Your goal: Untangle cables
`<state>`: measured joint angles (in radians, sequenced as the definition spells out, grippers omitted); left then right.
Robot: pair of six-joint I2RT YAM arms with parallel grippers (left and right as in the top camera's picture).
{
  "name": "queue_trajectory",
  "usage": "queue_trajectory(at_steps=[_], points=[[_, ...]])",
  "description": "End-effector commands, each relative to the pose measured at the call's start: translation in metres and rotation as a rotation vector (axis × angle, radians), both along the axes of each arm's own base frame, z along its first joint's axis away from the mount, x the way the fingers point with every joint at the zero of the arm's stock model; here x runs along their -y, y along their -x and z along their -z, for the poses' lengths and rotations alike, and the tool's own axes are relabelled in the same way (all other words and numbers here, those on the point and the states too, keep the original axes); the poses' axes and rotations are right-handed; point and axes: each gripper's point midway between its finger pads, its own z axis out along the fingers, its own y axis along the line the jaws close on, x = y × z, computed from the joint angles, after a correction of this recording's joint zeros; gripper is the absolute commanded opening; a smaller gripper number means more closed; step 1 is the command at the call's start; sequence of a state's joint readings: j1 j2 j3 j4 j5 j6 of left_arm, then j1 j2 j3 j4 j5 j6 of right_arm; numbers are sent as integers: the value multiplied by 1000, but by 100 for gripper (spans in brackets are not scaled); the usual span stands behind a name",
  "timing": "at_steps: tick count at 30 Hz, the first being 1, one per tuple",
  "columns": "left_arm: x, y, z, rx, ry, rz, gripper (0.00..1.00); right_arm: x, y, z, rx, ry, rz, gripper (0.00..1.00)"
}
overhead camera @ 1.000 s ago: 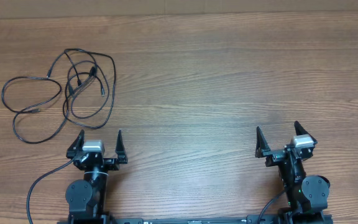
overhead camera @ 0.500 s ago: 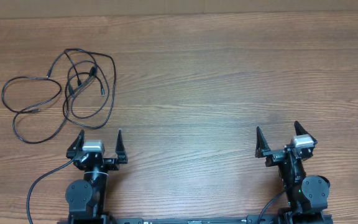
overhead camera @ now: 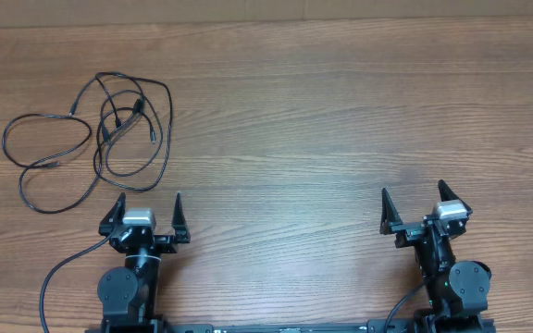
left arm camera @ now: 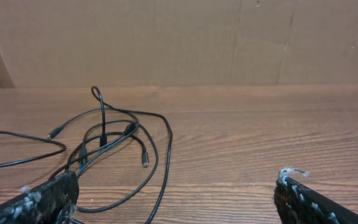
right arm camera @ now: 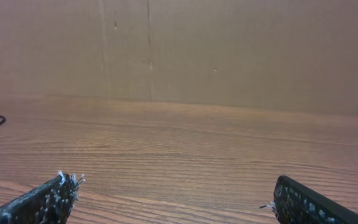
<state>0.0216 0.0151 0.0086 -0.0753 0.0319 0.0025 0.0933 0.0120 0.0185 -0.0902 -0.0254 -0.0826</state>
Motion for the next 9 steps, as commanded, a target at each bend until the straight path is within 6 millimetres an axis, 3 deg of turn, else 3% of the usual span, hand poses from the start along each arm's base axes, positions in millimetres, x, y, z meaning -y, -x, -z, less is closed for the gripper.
queue_trajectory(at_steps=[1,9], points=[[-2,0,0,5,-13,-9,100,0,0,2,5,4,3,100],[-2,0,0,5,-13,-9,100,0,0,2,5,4,3,100]])
